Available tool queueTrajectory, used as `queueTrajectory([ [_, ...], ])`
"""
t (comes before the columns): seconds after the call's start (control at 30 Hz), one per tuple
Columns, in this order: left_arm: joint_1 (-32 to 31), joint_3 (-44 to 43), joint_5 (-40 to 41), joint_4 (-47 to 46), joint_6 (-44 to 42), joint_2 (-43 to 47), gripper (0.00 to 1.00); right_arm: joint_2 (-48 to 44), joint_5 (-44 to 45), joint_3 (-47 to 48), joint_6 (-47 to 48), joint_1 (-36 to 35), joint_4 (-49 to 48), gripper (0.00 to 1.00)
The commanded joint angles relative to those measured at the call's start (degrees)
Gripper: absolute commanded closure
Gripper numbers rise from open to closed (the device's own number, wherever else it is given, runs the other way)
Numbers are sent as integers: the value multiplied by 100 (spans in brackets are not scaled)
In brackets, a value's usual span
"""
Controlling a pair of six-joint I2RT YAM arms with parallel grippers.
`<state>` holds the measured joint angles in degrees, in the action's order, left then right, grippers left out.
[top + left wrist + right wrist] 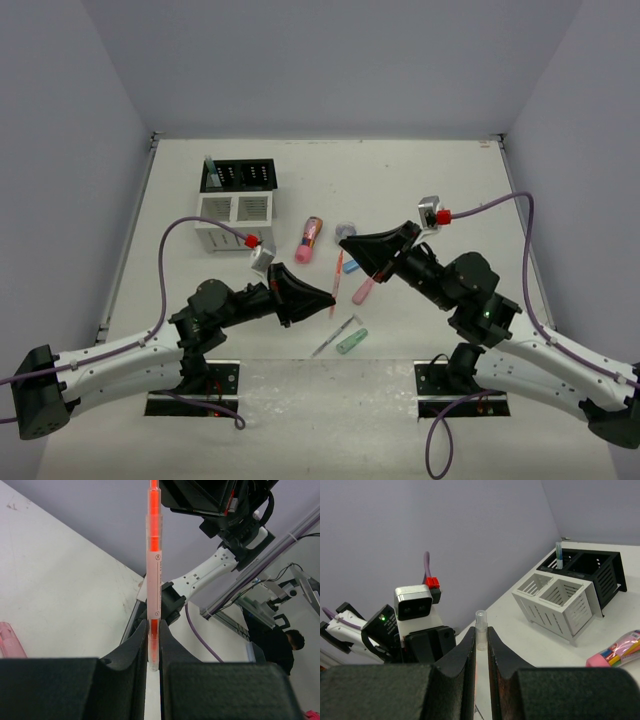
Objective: Sort the stationery into containers
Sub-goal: Close the pen cap on the pen.
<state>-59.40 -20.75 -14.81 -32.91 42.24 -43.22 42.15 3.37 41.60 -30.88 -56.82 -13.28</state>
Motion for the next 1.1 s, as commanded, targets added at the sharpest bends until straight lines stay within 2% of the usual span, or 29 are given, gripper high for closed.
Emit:
queueTrajectory([
  [0.0, -11, -138, 20, -139, -163, 7, 100, 8, 219, 290, -41, 11, 77, 100],
  [1.07, -11, -140, 85, -109, -163, -11, 100, -196, 101, 65, -179, 4, 93, 100],
])
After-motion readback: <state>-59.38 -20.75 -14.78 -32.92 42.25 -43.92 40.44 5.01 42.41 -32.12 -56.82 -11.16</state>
